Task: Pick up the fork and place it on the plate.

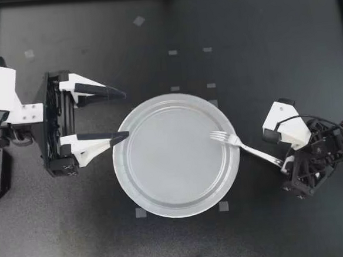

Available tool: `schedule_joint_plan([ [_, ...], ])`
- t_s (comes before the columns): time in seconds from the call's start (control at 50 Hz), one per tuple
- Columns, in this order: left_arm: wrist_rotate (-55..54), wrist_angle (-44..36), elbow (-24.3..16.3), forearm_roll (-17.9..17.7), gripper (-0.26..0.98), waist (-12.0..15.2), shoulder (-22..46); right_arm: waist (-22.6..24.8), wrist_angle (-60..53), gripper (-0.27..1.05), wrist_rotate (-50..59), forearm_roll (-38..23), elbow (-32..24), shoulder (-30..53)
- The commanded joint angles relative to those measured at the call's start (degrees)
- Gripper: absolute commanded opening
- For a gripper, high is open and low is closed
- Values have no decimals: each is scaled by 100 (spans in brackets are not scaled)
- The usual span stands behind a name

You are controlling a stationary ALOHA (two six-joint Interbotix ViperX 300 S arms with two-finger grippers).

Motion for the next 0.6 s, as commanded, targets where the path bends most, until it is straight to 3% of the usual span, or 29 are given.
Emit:
schedule_joint_plan([
  [0.0,9,-62,-62,9,83,9,-70,-26,-35,45,0,9,-105,-26],
  [0.32,9,-62,-44,9,83,9,-70,-26,-35,49,-26,-9,-246,-255],
  [0.58,26,-62,-88,9,83,9,-79,-26,-659,49,-237,-527,-773,-1274],
])
